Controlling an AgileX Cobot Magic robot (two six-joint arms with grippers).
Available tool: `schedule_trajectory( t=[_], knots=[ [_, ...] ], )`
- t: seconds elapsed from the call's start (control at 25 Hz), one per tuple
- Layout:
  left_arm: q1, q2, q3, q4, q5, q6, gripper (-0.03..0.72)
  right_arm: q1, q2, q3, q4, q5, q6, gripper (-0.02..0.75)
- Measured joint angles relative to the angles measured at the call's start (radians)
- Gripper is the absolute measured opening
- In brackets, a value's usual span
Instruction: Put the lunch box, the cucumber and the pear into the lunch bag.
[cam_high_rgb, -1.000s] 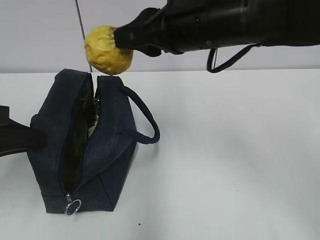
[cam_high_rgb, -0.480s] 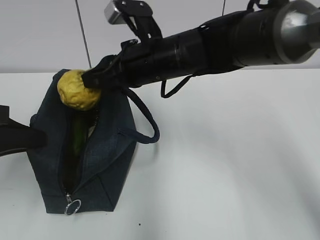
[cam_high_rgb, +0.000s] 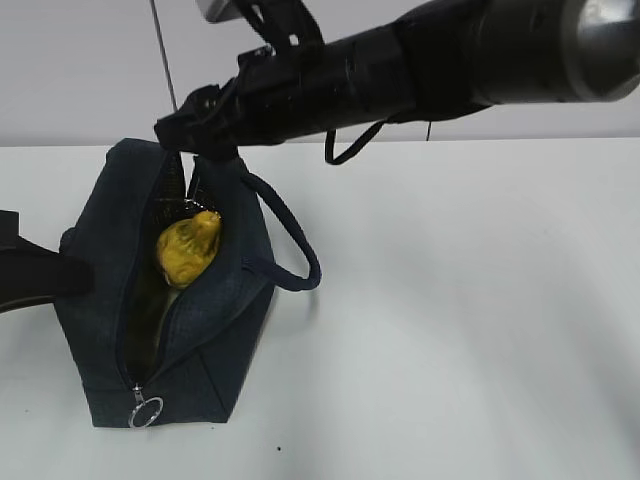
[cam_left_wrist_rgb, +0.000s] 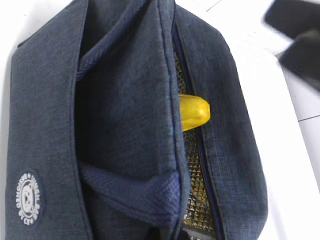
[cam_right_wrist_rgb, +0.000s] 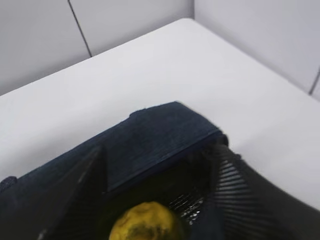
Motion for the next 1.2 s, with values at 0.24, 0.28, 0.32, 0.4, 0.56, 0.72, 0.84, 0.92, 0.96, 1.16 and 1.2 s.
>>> schedule_trajectory(
  t=[0.24, 0.28, 0.32, 0.4, 0.56, 0.72, 0.84, 0.92, 0.96, 1.16, 1.2],
  knots=[
    [0.0, 0.0, 0.0, 0.0, -0.001, 0.0, 0.008, -0.002, -0.087, -0.002, -0.344, -0.029, 0.39, 0.504],
    [0.0, 0.0, 0.0, 0.0, -0.003, 0.0, 0.008, -0.002, -0.087, -0.004, -0.413, -0.002, 0.487, 0.504],
    [0.0, 0.0, 0.0, 0.0, -0.003, 0.0, 0.008, -0.002, -0.087, -0.004, -0.497, 0.03, 0.586, 0.504],
    [0.0, 0.0, 0.0, -0.001, -0.003, 0.0, 0.008, -0.002, -0.087, -0.004, -0.642, 0.097, 0.755, 0.504],
    [0.0, 0.0, 0.0, -0.001, -0.003, 0.0, 0.008, -0.002, -0.082, -0.004, -0.794, 0.205, 1.027, 0.503],
    [0.0, 0.0, 0.0, -0.001, -0.004, 0.0, 0.008, -0.002, -0.042, -0.005, -0.814, 0.27, 1.098, 0.503],
    [0.0, 0.0, 0.0, -0.001, -0.004, 0.0, 0.008, -0.002, -0.015, -0.012, -0.812, 0.277, 1.108, 0.493],
    [0.0, 0.0, 0.0, -0.001, -0.005, 0.0, 0.008, -0.002, 0.005, -0.021, -0.809, 0.278, 1.109, 0.48],
    [0.0, 0.0, 0.0, -0.001, -0.005, 0.0, 0.008, -0.002, 0.016, -0.026, -0.805, 0.278, 1.11, 0.472],
    [0.0, 0.0, 0.0, -0.002, -0.005, 0.0, 0.008, -0.002, 0.052, -0.046, -0.803, 0.289, 1.111, 0.281],
    [0.0, 0.0, 0.0, -0.002, -0.005, 0.0, 0.008, -0.002, 0.052, -0.049, -0.803, 0.296, 1.111, 0.209]
  ],
)
